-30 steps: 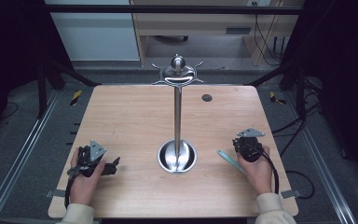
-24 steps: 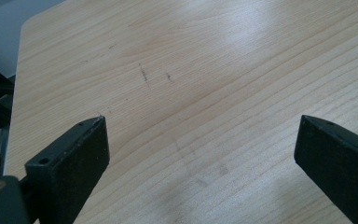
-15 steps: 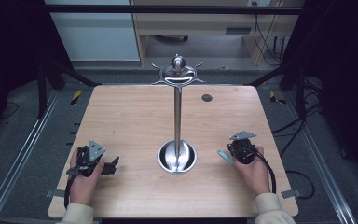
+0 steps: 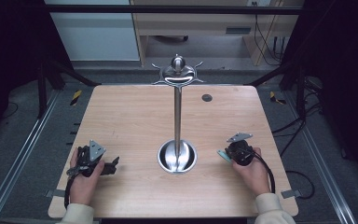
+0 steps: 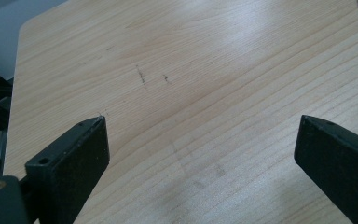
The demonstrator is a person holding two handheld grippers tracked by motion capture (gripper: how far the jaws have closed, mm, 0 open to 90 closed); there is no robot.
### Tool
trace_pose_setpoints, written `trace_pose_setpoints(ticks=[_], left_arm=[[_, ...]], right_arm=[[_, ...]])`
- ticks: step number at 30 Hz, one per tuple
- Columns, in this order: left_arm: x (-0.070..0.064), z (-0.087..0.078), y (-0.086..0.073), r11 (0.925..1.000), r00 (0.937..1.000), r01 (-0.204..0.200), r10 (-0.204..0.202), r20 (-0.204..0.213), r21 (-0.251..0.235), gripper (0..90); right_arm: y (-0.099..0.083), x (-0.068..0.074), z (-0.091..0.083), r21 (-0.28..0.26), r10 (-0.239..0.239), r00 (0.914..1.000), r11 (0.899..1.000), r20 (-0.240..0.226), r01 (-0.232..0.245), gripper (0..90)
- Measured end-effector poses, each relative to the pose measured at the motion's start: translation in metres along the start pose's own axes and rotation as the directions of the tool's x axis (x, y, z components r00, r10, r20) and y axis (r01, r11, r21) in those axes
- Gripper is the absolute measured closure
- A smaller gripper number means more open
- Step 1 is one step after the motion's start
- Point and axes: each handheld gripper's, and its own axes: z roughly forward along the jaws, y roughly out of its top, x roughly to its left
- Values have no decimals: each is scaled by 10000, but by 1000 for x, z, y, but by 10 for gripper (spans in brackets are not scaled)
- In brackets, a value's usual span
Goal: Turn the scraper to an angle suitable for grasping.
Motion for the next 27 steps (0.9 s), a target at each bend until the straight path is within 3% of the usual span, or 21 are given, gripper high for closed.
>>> trace_pose_setpoints(ticks=[11, 21, 24, 27], left_arm=[[0, 0, 0, 10000, 10000, -8, 8, -8, -13, 29], [1, -1, 0, 10000, 10000, 24, -24, -22, -22, 29], [1, -2, 0, 10000, 10000, 54, -54, -26, -59, 29], [2, -2, 0, 10000, 10000, 67, -68, -71, -60, 29]], right_arm=[[-1, 4, -1, 50, -213, 9980, 9998, -602, 217, 900], [-5, 17, -8, 195, -595, 9891, 9978, -1346, 627, 900], [-6, 22, -11, 175, -875, 9824, 9956, -1652, 916, 900], [-6, 24, -13, 273, -834, 9805, 9956, -1778, 896, 900]])
